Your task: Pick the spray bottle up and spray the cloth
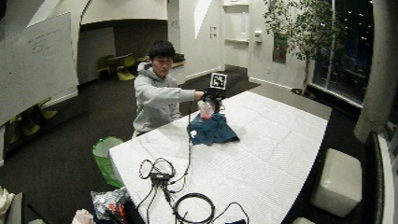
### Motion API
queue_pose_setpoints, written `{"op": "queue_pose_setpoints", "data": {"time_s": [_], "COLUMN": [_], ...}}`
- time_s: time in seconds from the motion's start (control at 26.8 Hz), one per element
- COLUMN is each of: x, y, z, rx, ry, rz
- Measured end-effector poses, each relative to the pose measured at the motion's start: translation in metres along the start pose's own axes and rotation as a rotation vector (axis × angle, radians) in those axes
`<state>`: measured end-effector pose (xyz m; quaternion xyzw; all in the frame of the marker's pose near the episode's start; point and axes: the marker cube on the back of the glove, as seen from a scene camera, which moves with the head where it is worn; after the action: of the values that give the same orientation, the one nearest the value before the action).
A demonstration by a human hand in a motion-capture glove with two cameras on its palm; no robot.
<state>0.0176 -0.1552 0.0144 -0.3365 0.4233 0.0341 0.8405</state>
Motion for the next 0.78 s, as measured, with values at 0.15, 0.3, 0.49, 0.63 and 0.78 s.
{"op": "queue_pose_setpoints", "data": {"time_s": [0.15, 0.3, 0.49, 0.63, 0.78], "x": [-0.002, -0.013, -0.03, -0.043, -0.071], "y": [-0.001, -0.002, -0.009, -0.015, -0.014], "z": [0.007, 0.027, 0.032, -0.002, -0.045], "rx": [-0.006, -0.012, 0.014, 0.123, 0.312], "ry": [-0.047, -0.08, -0.227, -0.526, -0.853], "rz": [0.01, -0.069, -0.1, -0.085, -0.121]}}
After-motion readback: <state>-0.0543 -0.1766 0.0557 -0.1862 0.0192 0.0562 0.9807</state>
